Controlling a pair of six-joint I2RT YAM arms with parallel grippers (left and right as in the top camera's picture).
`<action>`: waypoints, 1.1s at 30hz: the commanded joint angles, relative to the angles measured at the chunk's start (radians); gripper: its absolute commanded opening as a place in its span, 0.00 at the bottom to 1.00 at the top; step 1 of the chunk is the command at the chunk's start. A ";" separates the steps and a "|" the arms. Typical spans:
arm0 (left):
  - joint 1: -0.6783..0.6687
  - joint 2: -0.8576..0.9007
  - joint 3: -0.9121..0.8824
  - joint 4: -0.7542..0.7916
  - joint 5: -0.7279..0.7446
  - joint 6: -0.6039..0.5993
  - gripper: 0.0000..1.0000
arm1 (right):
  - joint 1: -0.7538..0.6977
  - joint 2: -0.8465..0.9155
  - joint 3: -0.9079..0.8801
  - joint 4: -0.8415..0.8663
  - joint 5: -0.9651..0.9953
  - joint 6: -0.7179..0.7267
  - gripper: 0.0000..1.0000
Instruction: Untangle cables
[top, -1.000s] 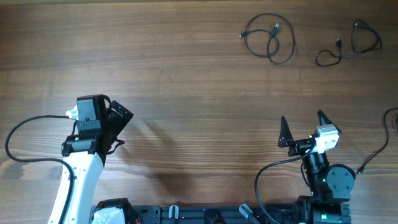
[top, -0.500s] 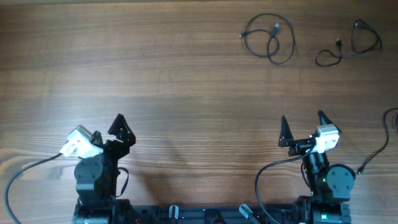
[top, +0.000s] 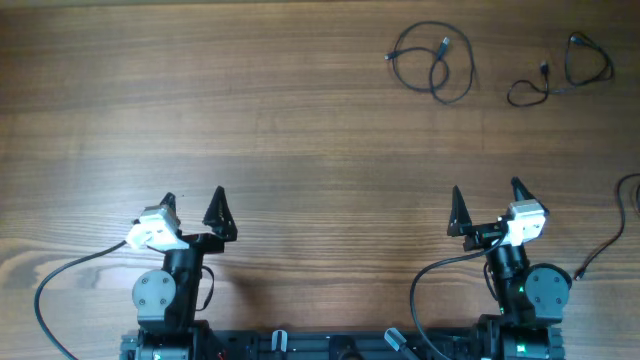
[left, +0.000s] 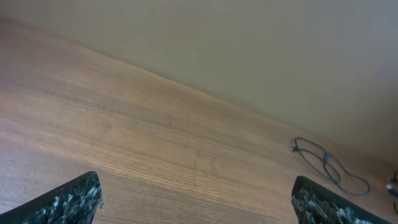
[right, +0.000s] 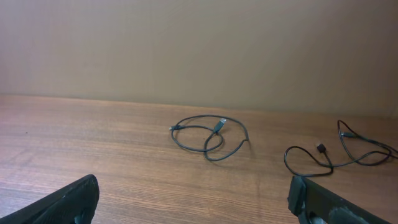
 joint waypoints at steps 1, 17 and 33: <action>-0.018 -0.012 -0.012 0.005 0.063 0.158 1.00 | 0.003 -0.007 -0.001 0.003 0.013 0.011 1.00; -0.019 -0.012 -0.012 0.005 0.045 0.139 1.00 | 0.003 -0.007 -0.001 0.003 0.013 0.011 1.00; -0.019 -0.012 -0.012 0.005 0.045 0.139 1.00 | 0.003 -0.007 -0.001 0.003 0.013 0.011 1.00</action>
